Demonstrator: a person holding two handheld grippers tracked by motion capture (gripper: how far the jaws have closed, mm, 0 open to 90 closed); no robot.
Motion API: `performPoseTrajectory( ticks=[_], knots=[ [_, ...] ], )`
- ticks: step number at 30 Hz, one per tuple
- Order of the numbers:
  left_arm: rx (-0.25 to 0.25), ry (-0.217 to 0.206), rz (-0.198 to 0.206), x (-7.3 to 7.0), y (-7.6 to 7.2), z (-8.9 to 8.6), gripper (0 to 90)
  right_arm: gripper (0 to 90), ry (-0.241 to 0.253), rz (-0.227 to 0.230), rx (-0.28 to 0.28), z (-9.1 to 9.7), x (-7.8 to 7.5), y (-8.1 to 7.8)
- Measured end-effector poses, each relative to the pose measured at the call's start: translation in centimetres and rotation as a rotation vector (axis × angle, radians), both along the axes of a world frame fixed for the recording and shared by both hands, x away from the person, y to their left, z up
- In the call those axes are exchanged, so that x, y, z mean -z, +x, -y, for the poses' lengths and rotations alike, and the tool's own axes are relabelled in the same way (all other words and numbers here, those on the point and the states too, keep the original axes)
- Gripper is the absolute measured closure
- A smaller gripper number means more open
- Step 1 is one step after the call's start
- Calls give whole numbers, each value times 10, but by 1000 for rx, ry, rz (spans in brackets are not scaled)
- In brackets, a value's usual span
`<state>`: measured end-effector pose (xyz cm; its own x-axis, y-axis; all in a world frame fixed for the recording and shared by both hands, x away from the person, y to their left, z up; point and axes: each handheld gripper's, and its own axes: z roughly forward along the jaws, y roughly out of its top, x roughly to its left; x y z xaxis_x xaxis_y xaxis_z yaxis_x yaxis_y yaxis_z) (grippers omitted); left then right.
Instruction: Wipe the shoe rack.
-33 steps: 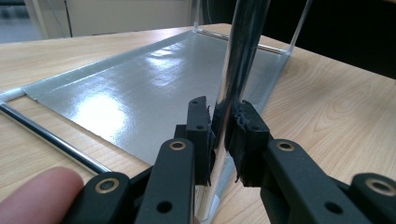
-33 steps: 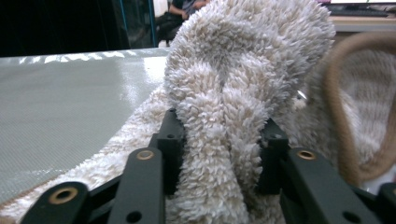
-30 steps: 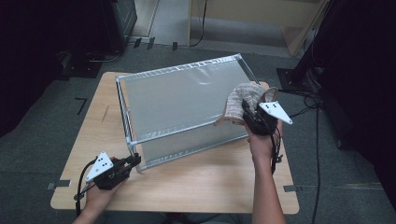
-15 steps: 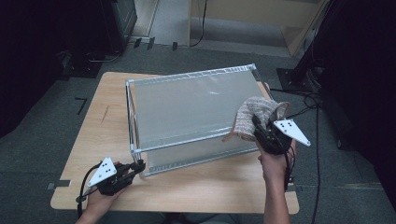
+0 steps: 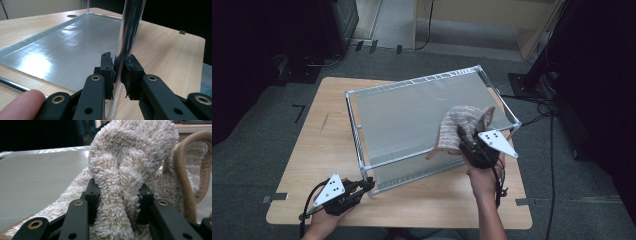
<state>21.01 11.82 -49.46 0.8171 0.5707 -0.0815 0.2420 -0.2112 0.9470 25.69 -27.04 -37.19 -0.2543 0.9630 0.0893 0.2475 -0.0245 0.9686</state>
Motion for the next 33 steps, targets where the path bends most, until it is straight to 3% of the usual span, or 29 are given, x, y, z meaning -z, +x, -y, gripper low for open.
performPoseTrajectory(
  ticks=[2,6,11,21,23,28,33],
  knots=[
    [2,3,3,0,-2,4,793,643,-13,5,-36,-16,0,-2],
    [6,49,51,-1,-10,16,802,642,-32,12,-115,-47,0,-9],
    [39,49,57,0,-15,26,803,640,-33,17,-205,-80,0,-18],
    [61,54,63,0,-17,31,804,627,-40,19,-342,-125,-2,-39],
    [59,58,64,0,-17,31,805,618,-70,39,-323,-128,-4,-41],
    [78,61,57,-1,-16,30,810,618,-47,32,-346,-116,-2,-33],
    [125,69,58,-2,-13,23,810,618,-46,30,-267,-92,-2,-21]
  ],
)
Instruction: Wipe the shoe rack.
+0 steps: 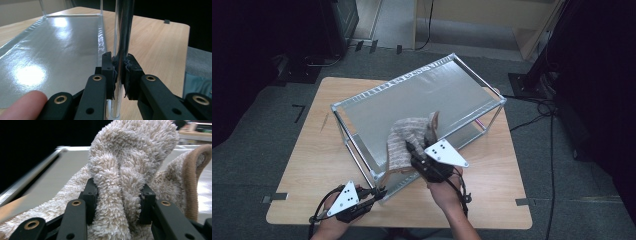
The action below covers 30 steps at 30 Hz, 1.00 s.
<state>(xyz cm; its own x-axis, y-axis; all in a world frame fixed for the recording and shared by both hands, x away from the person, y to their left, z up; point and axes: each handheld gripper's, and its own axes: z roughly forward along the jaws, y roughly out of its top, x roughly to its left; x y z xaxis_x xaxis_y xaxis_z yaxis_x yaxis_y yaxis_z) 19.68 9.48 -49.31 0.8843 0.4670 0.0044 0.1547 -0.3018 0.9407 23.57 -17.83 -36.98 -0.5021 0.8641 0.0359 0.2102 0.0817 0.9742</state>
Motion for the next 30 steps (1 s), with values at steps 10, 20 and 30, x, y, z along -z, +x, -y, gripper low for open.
performPoseTrajectory(
  ticks=[10,20,30],
  knots=[
    [47,-1,-15,-1,5,-24,809,617,25,15,202,64,3,21],
    [-10,-10,-23,0,8,-37,806,615,87,24,353,125,12,35],
    [-69,-28,-35,1,13,-48,802,615,151,4,494,174,26,41]
  ],
)
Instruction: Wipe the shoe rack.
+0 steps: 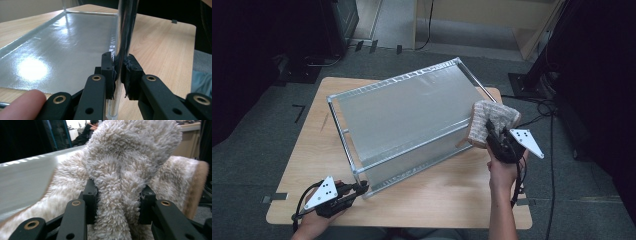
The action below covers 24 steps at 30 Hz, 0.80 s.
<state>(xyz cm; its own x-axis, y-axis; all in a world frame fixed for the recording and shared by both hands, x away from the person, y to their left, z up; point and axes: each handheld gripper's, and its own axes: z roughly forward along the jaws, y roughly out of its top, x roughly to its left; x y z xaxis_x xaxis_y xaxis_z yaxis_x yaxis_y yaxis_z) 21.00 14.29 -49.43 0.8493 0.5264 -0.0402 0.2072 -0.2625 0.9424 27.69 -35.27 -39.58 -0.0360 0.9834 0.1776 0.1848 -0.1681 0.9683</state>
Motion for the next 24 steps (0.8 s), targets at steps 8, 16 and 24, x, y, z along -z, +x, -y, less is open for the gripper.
performPoseTrajectory(
  ticks=[8,16,24],
  knots=[
    [-61,-18,-19,1,4,-6,796,615,2,-89,68,11,28,9],
    [-65,-15,-13,1,5,-7,797,615,10,-314,63,16,81,33],
    [-71,-3,-8,0,4,-6,798,613,-4,-347,46,9,91,38]
  ],
)
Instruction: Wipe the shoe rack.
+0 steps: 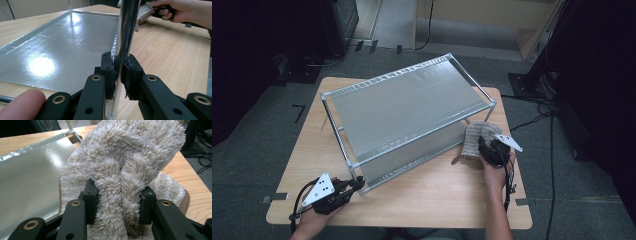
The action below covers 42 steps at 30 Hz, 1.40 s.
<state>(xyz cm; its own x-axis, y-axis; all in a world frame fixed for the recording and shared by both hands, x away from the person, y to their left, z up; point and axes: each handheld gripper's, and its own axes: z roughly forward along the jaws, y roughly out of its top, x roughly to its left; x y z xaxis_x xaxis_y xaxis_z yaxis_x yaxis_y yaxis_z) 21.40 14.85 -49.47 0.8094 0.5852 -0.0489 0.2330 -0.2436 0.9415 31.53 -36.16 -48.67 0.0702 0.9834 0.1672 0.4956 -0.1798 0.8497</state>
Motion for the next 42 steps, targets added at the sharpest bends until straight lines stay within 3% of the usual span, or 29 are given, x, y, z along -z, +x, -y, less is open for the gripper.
performPoseTrajectory(
  ticks=[4,8,11,15,18,24,28,31,33,35,38,42],
  knots=[
    [1,-5,-2,0,0,0,798,614,-24,17,-47,-16,-2,0],
    [5,0,5,1,-3,-1,798,614,-47,72,-165,-43,-4,3],
    [5,6,12,1,-4,-1,799,614,-105,78,-252,-70,0,9],
    [1,12,13,2,-5,-2,799,616,-165,35,-339,-100,12,19],
    [-3,16,10,2,-6,-4,799,624,-197,-71,-417,-113,23,26],
    [-32,20,-1,3,-5,-9,794,643,-201,-132,-451,-114,22,20],
    [-69,33,-18,3,-3,-9,788,637,-158,-149,-468,-105,21,11],
    [-96,39,-33,4,-2,-10,793,620,-178,-105,-423,-93,20,6],
    [-116,45,-36,4,0,-12,794,622,-199,-82,-315,-79,18,6],
    [-131,38,-46,4,2,-16,794,625,-142,-53,-206,-60,15,5],
    [-148,25,-58,5,4,-20,791,626,-138,-9,-99,-38,12,2],
    [-158,30,-57,5,5,-20,791,628,-141,52,-27,-27,5,-4]
  ],
)
